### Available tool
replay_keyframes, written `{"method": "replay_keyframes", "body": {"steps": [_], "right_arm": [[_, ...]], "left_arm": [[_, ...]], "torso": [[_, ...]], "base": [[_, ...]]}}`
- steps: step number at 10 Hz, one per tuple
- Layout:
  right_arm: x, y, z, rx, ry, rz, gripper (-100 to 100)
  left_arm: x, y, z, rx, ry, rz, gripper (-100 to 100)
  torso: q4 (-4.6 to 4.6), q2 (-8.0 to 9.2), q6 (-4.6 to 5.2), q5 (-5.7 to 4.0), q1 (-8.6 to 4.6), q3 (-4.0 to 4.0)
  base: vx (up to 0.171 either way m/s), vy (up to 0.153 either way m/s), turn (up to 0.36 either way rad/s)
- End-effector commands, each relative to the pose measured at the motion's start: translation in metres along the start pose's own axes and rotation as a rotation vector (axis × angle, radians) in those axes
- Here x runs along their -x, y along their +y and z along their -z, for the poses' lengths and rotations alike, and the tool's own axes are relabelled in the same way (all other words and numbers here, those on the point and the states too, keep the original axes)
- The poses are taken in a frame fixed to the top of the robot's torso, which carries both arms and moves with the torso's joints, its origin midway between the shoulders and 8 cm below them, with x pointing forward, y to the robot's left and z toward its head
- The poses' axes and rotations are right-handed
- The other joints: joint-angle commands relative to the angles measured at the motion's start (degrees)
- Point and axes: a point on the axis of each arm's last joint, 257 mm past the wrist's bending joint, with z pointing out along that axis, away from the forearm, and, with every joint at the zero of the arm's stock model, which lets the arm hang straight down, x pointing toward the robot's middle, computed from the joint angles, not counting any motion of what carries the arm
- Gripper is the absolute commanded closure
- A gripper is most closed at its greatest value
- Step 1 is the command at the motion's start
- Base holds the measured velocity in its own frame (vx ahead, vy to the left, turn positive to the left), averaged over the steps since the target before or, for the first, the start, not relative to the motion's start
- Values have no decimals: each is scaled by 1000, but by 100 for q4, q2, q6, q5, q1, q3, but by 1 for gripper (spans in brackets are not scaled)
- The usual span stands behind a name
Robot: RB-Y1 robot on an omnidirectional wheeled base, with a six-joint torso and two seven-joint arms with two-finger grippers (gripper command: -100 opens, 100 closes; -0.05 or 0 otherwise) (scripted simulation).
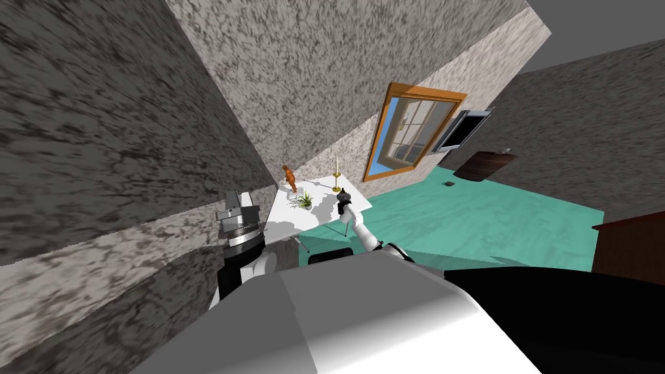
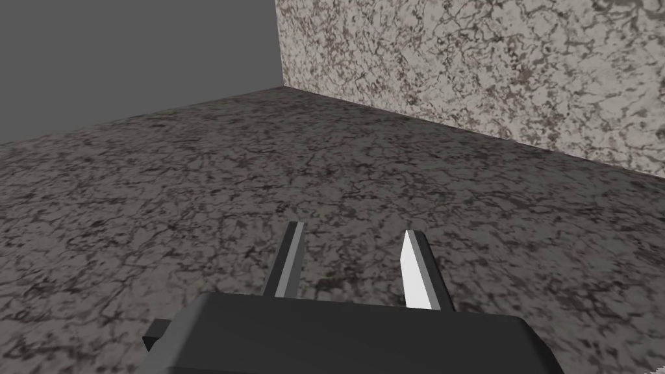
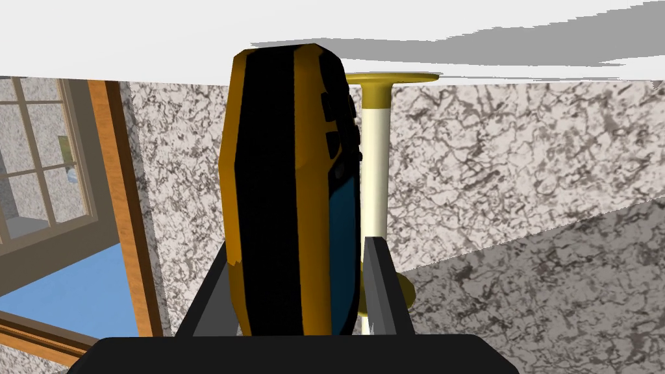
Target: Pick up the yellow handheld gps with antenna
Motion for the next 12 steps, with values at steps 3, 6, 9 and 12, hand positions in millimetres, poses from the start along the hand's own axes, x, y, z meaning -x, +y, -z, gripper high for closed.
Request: {"method": "replay_keyframes", "body": {"steps": [3, 6, 9, 12], "right_arm": [[1, -26, -8, -22, 6, -5, 100], [8, -67, -23, -59, 3, -17, 100], [19, -109, -35, -95, -7, -37, 100], [20, -119, -39, -102, -9, -38, 0]], "left_arm": [[0, 0, 0, 0, 0, 0, 0], [0, 0, 0, 0, 0, 0, 0], [0, 0, 0, 0, 0, 0, 0], [0, 0, 0, 0, 0, 0, 0]], "torso": [[-12, -5, 3, -7, -18, -9], [-11, -14, 4, -8, -23, -12], [-6, 2, 2, -5, -7, -2], [-5, -8, 2, -8, -16, -5]], "base": [[-55, 41, 58], [-48, 48, 99], [-78, 81, 130], [-32, 54, 50]]}}
